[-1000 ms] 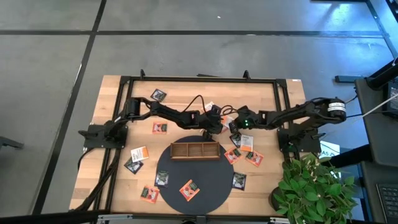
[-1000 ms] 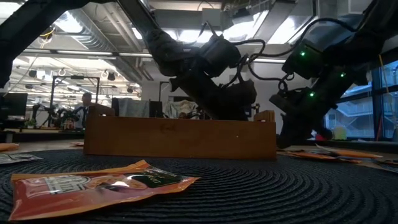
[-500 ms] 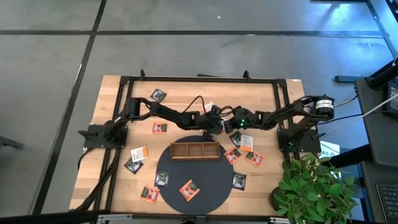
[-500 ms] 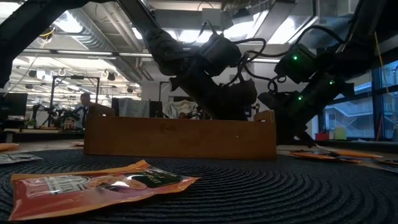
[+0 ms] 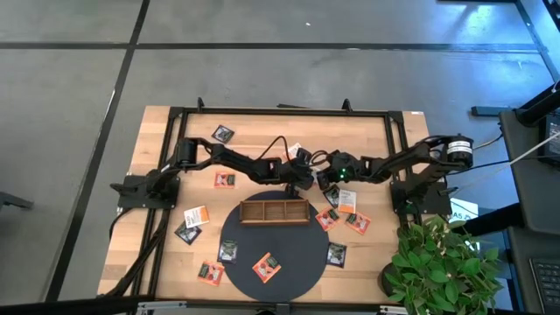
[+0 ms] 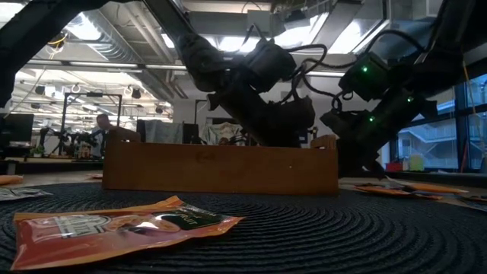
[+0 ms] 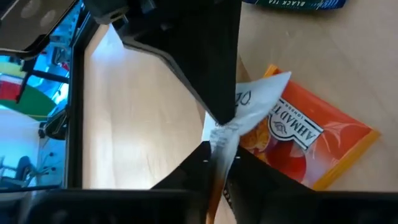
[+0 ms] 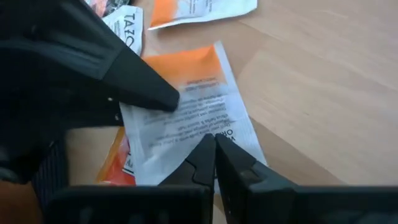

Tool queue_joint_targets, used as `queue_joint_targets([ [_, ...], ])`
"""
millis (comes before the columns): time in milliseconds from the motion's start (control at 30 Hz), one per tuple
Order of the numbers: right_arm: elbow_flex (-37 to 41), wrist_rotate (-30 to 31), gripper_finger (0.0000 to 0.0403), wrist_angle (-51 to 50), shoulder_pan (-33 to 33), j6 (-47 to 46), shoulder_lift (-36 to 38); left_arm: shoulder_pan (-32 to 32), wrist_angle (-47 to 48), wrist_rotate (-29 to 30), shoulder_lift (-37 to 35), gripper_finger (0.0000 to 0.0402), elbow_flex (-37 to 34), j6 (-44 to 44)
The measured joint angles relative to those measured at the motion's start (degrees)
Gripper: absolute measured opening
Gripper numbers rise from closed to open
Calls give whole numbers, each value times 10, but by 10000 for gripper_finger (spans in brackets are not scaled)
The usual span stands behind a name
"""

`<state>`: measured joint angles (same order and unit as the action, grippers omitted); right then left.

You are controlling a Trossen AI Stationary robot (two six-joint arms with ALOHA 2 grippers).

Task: Pick & Place Tea
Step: Put the white tea bag into the right section of the wooden organizer

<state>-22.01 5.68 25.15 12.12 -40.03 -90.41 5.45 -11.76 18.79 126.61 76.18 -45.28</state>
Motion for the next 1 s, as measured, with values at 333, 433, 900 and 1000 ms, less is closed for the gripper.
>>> queue_joint_targets([
  [333, 1, 9, 17, 2, 1, 45, 74, -4, 54, 165, -48, 11, -5, -49],
  [433, 0, 9, 17, 4, 1, 65, 97, 5, 74, 135, -99, 8, -32, 5],
  [900, -1, 13, 17, 94, 1, 135, 115, -6, -73, -32, -346, 7, -275, 156],
  [1000, -2, 0, 21, 112, 1, 155, 115, -12, -77, -30, -352, 10, -286, 170],
])
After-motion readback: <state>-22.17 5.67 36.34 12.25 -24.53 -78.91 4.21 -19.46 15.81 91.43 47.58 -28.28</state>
